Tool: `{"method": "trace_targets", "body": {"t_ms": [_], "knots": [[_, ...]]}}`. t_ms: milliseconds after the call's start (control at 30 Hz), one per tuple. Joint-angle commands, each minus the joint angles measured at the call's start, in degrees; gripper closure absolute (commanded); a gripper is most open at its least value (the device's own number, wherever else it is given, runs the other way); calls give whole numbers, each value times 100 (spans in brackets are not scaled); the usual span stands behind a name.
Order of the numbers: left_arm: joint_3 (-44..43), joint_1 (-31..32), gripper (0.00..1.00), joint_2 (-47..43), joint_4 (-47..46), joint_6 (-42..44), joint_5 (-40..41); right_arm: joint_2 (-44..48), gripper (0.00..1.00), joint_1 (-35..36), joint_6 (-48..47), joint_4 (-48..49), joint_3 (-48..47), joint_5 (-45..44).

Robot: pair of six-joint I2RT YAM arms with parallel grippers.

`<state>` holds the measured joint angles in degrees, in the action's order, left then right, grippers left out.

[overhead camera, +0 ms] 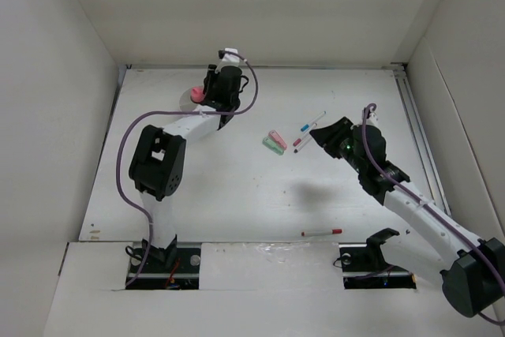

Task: Sort the stationery into containers
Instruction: Place the stationery in the storage box.

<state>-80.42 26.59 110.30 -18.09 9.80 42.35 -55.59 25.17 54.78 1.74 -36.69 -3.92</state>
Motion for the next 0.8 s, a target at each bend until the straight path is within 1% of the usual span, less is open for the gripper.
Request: {"method": "trace_targets", "body": {"t_ms": [0,367,567,633,700,733,767], "knots": [[-316,57,100,193,-397,540,168,-31,58,32,-100,204,-190,-12],[-246,57,100,615,-827,891,116,-83,58,32,-100,204,-190,-135],[-193,57,98,668,-890,997,169,-83,58,32,-100,204,-190,-144],[-132,57,93,668,-890,997,169,-83,58,32,-100,204,-190,-144],[-79,57,86,668,-942,997,229,-31,58,32,-100,204,-190,-144],[-27,57,77,668,-995,997,230,-31,58,32,-100,204,-190,-144],[-26,57,72,668,-995,997,230,-31,58,32,-100,204,-190,-144]]}}
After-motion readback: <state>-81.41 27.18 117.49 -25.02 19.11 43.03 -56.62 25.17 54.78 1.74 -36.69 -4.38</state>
